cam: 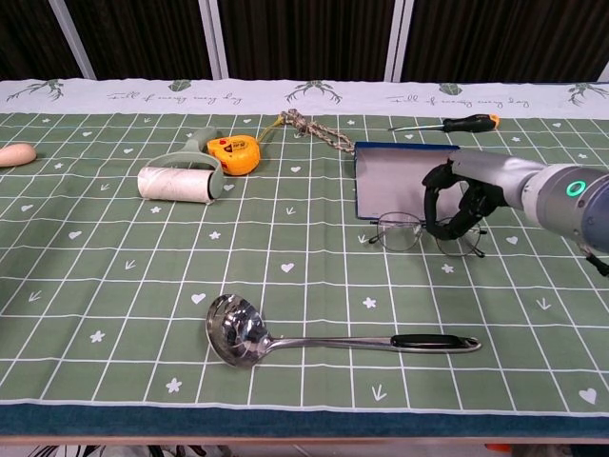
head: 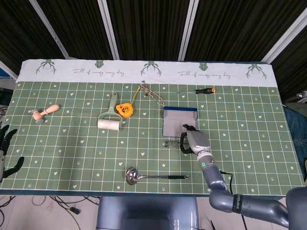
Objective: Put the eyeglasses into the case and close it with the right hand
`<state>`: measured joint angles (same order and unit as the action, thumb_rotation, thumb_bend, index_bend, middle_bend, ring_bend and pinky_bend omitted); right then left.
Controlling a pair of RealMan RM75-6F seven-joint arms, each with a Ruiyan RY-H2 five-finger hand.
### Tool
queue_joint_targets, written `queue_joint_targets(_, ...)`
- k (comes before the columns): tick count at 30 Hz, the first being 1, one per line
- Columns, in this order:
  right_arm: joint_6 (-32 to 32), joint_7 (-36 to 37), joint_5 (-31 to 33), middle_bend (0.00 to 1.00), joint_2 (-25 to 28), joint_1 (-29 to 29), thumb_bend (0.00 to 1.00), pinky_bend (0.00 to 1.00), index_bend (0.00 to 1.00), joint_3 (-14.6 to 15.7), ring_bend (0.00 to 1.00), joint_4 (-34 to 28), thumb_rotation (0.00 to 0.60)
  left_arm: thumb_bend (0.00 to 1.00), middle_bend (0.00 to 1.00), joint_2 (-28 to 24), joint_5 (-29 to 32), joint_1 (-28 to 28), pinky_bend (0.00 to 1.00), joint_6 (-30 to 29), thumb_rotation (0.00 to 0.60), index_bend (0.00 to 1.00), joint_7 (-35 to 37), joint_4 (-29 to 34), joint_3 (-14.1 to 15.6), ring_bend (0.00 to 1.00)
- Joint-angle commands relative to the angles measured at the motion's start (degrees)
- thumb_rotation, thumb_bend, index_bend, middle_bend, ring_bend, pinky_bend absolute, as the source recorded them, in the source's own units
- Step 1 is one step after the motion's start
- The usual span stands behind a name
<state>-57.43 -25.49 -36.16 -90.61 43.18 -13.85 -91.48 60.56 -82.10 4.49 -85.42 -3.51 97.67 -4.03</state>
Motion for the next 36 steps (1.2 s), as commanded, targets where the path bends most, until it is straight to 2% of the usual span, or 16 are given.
queue_joint_targets(1, 0.03, 0.19, -1.65, 0.12, 2.22, 0.53, 0.57, 0.23, 0.68, -1.21, 0.11, -1.25, 0.6, 0.32, 0.0, -0.03, -0.03, 0.02, 0.0, 0.01, 0.6, 0.08, -0.06, 0.07, 0.0, 0.0)
queue_joint_targets(7, 1.21, 1.8, -5.48, 0.11, 4.63, 1.66, 0.57, 0.22, 0.7, -3.02, 0.09, 0.5, 0.6, 0.32, 0.0, -0.05, -0.05, -0.02, 0.0, -0.1, 0.6, 0.08, -0.17, 0.26, -0.01, 0.0)
queue_joint_targets(13, 6.47, 3.65, -8.75, 0.1, 4.34, 4.18, 0.57, 0.21, 0.7, -3.08, 0.08, 7.92, 0.6, 0.32, 0.0, 0.06, 0.1, -0.02, 0.0, -0.09, 0.6, 0.08, -0.26, 0.22, -0.06, 0.0)
queue_joint_targets(20, 10.69, 5.26, -10.26, 0.1, 0.65, 7.14, 0.57, 0.21, 0.7, -2.86, 0.08, 17.42, 0.6, 0.32, 0.0, 0.22, 0.53, 0.02, 0.0, -0.03, 0.6, 0.08, -0.56, 0.13, -0.24, 0.0)
queue_joint_targets(27, 14.86, 7.85, -9.08, 0.1, -3.53, 9.2, 0.56, 0.21, 0.7, -3.24, 0.08, 25.83, 0.6, 0.32, 0.0, 0.35, 0.63, 0.0, 0.0, -0.07, 0.6, 0.08, -1.19, -0.14, -0.23, 0.0)
queue_joint_targets(36, 17.32, 9.29, -7.52, 0.1, -8.37, 11.06, 0.57, 0.21, 0.7, -3.85, 0.08, 35.38, 0.6, 0.32, 0.0, 0.22, 0.85, -0.11, 0.0, -0.23, 0.6, 0.08, -0.98, 0.0, -0.35, 0.0)
